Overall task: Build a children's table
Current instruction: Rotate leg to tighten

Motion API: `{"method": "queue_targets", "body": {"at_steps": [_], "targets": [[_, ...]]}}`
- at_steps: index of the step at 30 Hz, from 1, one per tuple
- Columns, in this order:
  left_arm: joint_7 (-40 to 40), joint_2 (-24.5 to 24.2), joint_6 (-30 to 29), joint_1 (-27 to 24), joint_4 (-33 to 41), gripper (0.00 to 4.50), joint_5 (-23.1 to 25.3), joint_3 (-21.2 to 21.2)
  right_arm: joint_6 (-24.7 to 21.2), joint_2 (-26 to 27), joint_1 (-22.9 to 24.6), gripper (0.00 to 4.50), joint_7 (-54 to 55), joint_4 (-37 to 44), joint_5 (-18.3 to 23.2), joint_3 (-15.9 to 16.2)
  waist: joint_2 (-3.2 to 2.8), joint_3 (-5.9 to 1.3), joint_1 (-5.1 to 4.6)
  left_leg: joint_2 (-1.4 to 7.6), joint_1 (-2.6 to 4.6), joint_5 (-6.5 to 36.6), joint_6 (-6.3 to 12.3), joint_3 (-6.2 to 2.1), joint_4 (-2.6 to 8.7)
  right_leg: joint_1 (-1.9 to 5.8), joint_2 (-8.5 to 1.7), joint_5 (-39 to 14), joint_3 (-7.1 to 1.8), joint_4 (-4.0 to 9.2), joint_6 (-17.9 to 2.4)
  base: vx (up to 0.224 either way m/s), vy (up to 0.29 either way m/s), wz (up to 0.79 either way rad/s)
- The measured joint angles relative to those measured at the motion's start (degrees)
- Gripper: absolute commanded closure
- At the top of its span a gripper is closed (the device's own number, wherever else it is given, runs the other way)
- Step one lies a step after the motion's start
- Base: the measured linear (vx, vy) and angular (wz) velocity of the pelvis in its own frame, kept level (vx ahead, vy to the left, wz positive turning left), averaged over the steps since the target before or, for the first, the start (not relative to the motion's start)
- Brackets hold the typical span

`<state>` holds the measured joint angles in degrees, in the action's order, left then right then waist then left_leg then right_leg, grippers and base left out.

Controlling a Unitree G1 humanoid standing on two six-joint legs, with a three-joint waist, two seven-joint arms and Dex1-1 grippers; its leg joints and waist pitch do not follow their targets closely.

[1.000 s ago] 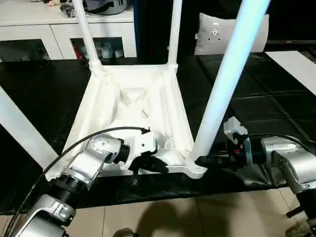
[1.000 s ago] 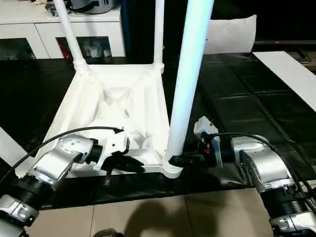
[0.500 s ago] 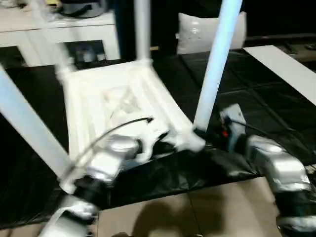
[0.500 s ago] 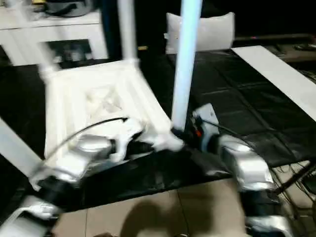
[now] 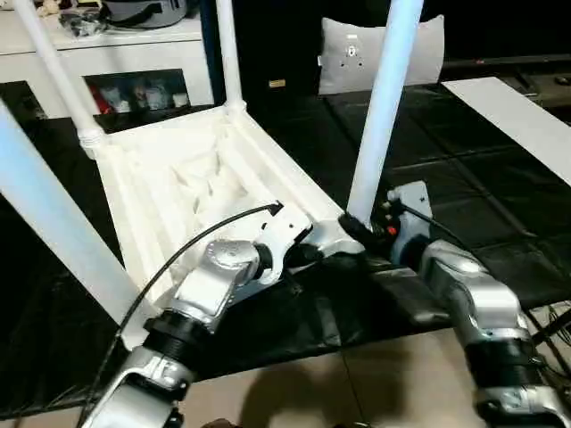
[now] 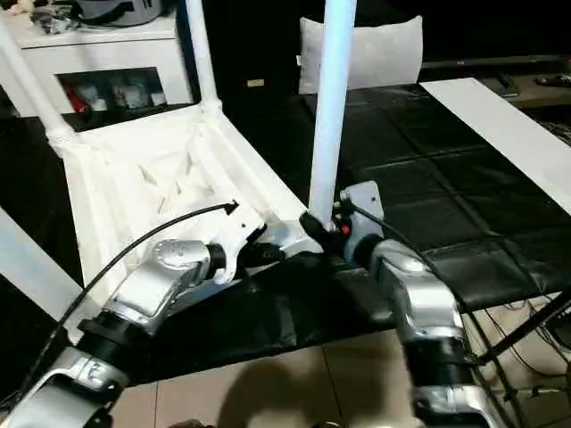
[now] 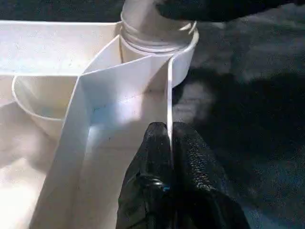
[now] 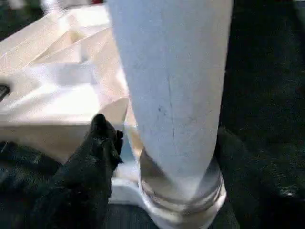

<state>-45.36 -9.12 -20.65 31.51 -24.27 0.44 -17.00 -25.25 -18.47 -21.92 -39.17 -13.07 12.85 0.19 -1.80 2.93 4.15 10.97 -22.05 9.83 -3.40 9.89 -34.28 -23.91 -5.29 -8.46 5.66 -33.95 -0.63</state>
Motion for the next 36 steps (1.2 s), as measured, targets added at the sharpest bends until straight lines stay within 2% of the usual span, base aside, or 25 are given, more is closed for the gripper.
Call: {"method": "queue_targets", "body": {"at_steps": [2,5,6,10,16,17,20,21,22,23,26,28,36], "targets": [[-1.2,-0.9,1.5,-0.2,-0.1,4.5,0.0,-0.3,0.7,-2.2,0.7,0.67,-3.5,0.0,0.0,0.6,0.0,0.0,0.19,0.0,0.01,0.0,-0.01,0.0,-0.01,0.0,0.0,0.0,0.0,-0.02,0.0,0.0,0.0,0.0],[-3.9,-2.5,3.6,-0.3,-0.4,4.5,0.0,-0.6,0.8,-5.0,1.1,0.52,-8.9,0.0,0.5,1.4,-0.01,0.01,0.45,0.01,0.0,0.0,-0.01,0.0,-0.03,-0.03,0.0,0.1,0.0,-0.04,0.0,0.0,0.0,0.0],[-5.6,-3.4,4.5,-0.5,-0.4,4.5,-0.1,-0.9,0.8,-6.2,1.1,0.33,-11.0,0.0,1.0,1.5,-0.01,0.01,0.69,0.01,0.0,0.0,-0.01,0.0,-0.04,-0.02,0.0,0.1,0.0,-0.04,0.0,0.0,0.0,0.0],[-11.3,-6.0,7.2,-0.8,-0.4,4.5,-0.8,-1.9,0.8,-10.3,0.4,0.08,-17.1,0.1,1.9,2.6,0.0,0.01,1.55,0.02,-0.02,0.0,0.0,0.0,-0.08,0.0,-0.01,0.1,0.0,-0.03,0.0,0.0,0.0,0.0],[-20.4,-10.4,12.1,-0.8,-0.4,4.5,-1.0,-3.7,4.1,-12.8,-1.3,0.03,-23.8,-0.1,1.0,5.4,0.0,0.0,3.34,0.02,0.0,0.0,0.01,0.01,-0.17,0.1,-0.06,0.1,0.01,-0.05,0.0,0.0,0.0,0.0],[-21.6,-10.8,12.5,-0.8,-0.4,4.5,-1.1,-4.0,4.5,-12.8,-1.3,0.29,-25.0,-0.1,1.1,5.5,0.0,0.0,3.66,0.02,0.0,0.0,0.02,0.02,-0.2,0.11,-0.06,0.1,0.0,-0.05,0.0,0.0,0.0,0.0],[-24.8,-11.8,13.8,-0.8,-0.4,4.5,-1.8,-4.7,4.5,-13.5,-1.3,0.37,-29.3,-0.1,2.4,6.7,0.0,0.0,4.34,0.02,0.0,0.0,0.02,0.03,-0.22,0.15,-0.08,0.1,-0.01,-0.06,0.0,0.0,0.0,0.0],[-25.6,-12.1,14.1,-0.8,-0.5,4.5,-1.9,-4.9,4.4,-13.8,-1.3,0.56,-30.5,-0.1,2.8,7.2,0.0,0.0,4.42,0.01,0.0,0.0,0.02,0.03,-0.23,0.15,-0.08,0.1,-0.01,-0.08,0.0,0.0,0.0,0.0],[-26.6,-12.4,14.6,-0.7,-0.7,4.5,-1.9,-5.1,4.3,-14.0,-1.3,0.56,-31.7,-0.1,3.3,7.4,0.0,0.0,4.44,0.02,0.0,0.0,0.02,0.03,-0.24,0.15,-0.08,0.1,-0.01,-0.09,0.0,0.0,0.0,0.0],[-27.2,-12.6,14.8,-0.5,-0.8,4.5,-1.9,-5.4,4.1,-14.4,-1.3,0.8,-32.6,-0.1,3.5,7.7,0.0,0.0,4.44,0.02,0.01,0.0,0.02,0.03,-0.24,0.16,-0.08,0.1,-0.01,-0.1,-0.1,0.0,0.0,0.0],[-28.3,-12.8,14.9,-0.5,-0.8,4.5,-1.9,-5.5,3.4,-14.7,-1.3,0.84,-34.3,0.0,3.9,8.2,0.04,0.01,4.27,0.03,0.05,0.0,0.01,0.02,-0.24,0.16,-0.08,0.1,-0.01,-0.15,-0.1,0.0,0.0,0.0],[-29.0,-12.8,15.1,-0.5,-0.8,4.5,-1.9,-5.5,2.6,-14.7,-0.8,1.19,-35.3,0.7,4.7,8.5,0.04,0.01,4.25,0.03,0.05,0.0,0.01,0.02,-0.24,0.15,-0.07,0.1,-0.01,-0.16,-0.1,0.0,0.0,0.0],[-29.8,-12.6,16.0,-0.3,-1.5,4.5,-2.0,-5.5,0.5,-15.4,0.0,1.8,-36.5,2.9,5.7,9.3,0.04,0.01,4.45,0.03,0.04,0.0,0.01,0.02,-0.25,0.16,-0.08,0.1,-0.01,-0.15,-0.1,0.0,0.0,0.0]]}}
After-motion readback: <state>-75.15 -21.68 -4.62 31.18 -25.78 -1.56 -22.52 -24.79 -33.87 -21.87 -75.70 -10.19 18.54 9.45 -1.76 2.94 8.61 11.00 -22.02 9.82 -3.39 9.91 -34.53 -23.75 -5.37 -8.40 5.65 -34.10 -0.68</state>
